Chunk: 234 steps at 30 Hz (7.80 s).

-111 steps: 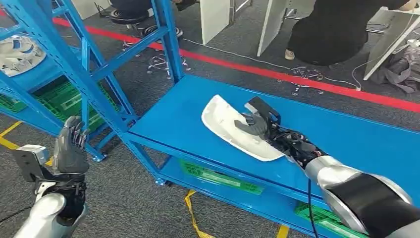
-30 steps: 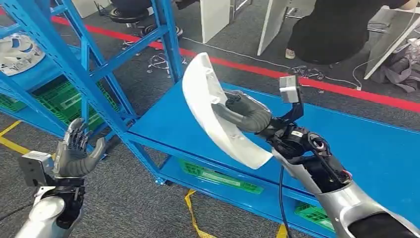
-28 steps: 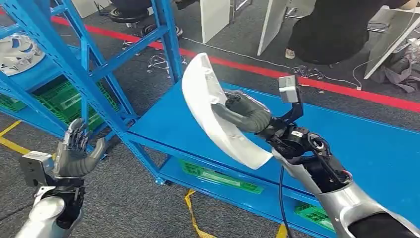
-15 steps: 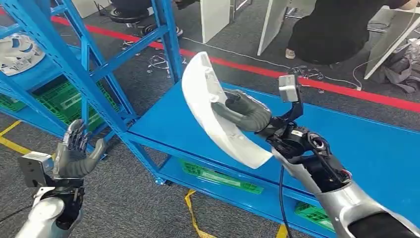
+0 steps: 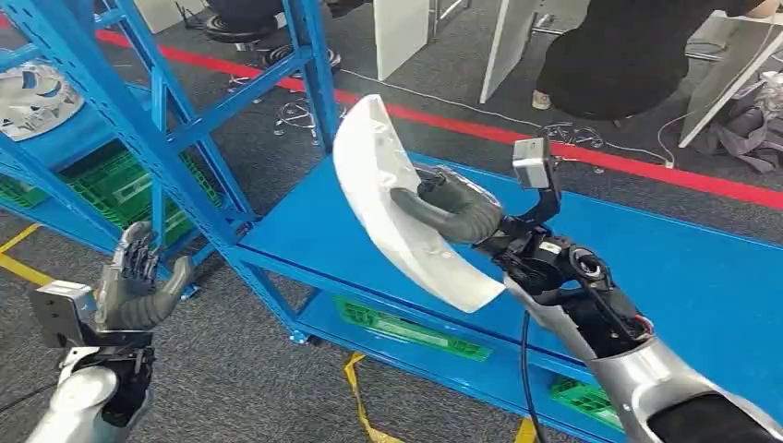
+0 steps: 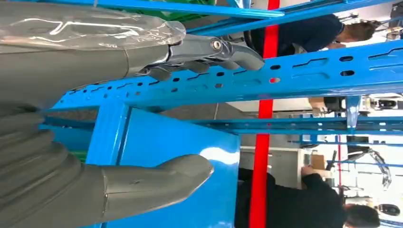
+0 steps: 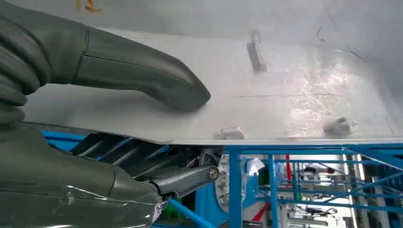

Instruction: Take the parts from the cabinet and place them on the table.

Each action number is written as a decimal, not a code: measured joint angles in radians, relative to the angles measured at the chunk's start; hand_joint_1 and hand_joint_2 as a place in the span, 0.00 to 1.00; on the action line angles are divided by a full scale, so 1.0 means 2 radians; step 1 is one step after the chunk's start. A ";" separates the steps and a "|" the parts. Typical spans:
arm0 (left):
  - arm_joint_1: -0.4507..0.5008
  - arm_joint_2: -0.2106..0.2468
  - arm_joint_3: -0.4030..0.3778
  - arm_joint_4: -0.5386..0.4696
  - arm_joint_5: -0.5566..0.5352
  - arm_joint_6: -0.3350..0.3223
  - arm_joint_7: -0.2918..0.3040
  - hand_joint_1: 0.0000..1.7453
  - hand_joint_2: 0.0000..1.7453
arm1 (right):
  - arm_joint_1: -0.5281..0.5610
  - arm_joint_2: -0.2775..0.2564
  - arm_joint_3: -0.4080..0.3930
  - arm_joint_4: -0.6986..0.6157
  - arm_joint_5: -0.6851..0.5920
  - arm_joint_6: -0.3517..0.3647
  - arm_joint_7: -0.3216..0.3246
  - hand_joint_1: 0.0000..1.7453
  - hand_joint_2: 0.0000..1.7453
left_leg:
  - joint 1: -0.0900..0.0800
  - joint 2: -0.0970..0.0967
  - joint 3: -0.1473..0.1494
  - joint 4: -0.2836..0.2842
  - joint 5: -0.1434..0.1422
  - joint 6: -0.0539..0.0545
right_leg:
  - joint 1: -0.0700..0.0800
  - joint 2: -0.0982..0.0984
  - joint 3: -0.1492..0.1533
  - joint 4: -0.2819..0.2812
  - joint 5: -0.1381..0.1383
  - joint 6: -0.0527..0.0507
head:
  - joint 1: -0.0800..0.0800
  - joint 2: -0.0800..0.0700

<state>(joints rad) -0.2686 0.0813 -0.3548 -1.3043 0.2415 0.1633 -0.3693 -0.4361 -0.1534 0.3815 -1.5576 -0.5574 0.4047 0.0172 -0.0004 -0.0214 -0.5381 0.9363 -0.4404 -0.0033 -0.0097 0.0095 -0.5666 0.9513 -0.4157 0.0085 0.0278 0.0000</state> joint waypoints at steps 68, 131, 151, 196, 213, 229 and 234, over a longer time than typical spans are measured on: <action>-0.016 -0.014 0.000 0.011 0.012 -0.006 -0.014 0.00 1.00 | 0.002 -0.002 0.014 -0.001 0.001 0.002 -0.006 1.00 1.00 | 0.010 0.009 -0.100 0.118 -0.004 -0.015 | -0.006 -0.024 0.005 0.008 -0.015 -0.004 | -0.003 0.000; -0.033 -0.021 0.000 0.033 0.021 -0.001 -0.027 0.00 1.00 | 0.000 -0.002 0.025 0.010 0.001 0.007 -0.013 1.00 1.00 | 0.007 0.033 -0.036 0.011 0.028 -0.013 | -0.001 -0.035 0.012 -0.006 -0.007 -0.005 | -0.003 0.000; -0.040 -0.021 -0.001 0.035 0.024 -0.002 -0.023 0.00 1.00 | -0.008 -0.002 0.024 0.014 -0.004 0.007 -0.006 1.00 1.00 | 0.004 -0.049 -0.037 0.002 0.032 -0.005 | -0.003 0.015 0.006 -0.002 -0.004 -0.001 | 0.020 0.000; -0.045 -0.023 -0.003 0.058 0.033 -0.004 -0.033 0.00 1.00 | 0.001 -0.002 0.025 0.033 0.002 0.003 -0.013 1.00 1.00 | 0.003 0.024 -0.040 0.009 0.026 -0.004 | 0.000 -0.047 0.012 -0.001 -0.011 0.007 | 0.002 0.000; -0.034 -0.023 -0.003 0.057 0.030 0.001 -0.031 0.00 1.00 | 0.005 -0.002 0.025 0.033 0.002 0.002 -0.013 1.00 1.00 | 0.009 -0.040 -0.046 0.010 0.030 -0.011 | -0.009 0.011 0.010 0.000 -0.007 -0.001 | 0.021 0.000; -0.034 -0.023 -0.003 0.050 0.026 0.003 -0.027 0.00 1.00 | 0.004 -0.002 0.027 0.032 0.000 0.006 -0.013 1.00 1.00 | 0.005 0.016 -0.036 0.006 0.028 0.005 | -0.003 -0.032 0.010 0.016 -0.031 0.015 | 0.003 0.000; -0.033 -0.023 -0.003 0.050 0.026 0.003 -0.027 0.00 1.00 | 0.005 -0.002 0.028 0.034 0.000 0.008 -0.013 1.00 1.00 | 0.003 -0.006 -0.036 0.007 0.028 0.011 | -0.003 -0.007 -0.066 0.173 -0.088 0.016 | 0.014 0.000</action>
<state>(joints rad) -0.3343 0.0347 -0.3609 -1.2047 0.2937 0.1694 -0.4231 -0.4255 -0.1572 0.4372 -1.4900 -0.5570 0.4204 -0.0095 0.0066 -0.0338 -0.6099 0.9495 -0.3849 0.0185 -0.0165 -0.0039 -0.6979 1.2970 -0.5926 0.0403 0.0564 0.0000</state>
